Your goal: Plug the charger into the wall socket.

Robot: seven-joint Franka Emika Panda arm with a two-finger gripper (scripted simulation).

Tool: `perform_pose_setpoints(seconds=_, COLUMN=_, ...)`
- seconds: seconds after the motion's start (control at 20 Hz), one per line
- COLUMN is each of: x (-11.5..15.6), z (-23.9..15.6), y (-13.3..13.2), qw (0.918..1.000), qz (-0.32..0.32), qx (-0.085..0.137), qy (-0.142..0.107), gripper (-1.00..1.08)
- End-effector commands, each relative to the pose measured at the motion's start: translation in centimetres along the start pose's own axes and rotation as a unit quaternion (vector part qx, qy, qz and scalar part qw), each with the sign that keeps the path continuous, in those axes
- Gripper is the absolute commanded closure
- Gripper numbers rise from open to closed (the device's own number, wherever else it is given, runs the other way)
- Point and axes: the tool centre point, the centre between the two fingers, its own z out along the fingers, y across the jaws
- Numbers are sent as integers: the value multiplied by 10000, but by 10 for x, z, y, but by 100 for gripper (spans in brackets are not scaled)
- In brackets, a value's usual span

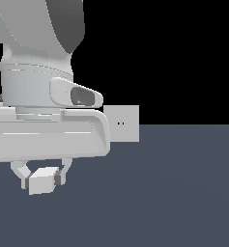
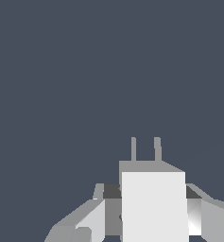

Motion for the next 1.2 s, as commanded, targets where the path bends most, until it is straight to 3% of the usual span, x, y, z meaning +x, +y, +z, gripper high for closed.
perform_pose_setpoints(seconds=0.0, x=0, z=0, y=0, qw=10000, qz=-1, qx=0, qy=2, gripper=108)
perform_pose_setpoints(seconds=0.45, x=10, z=-13, y=20, qw=9998, qz=199, qx=-19, qy=2, gripper=108)
perform_pose_setpoints(seconds=1.15, x=51, z=-75, y=122, qw=9930, qz=1179, qx=-115, qy=5, gripper=108)
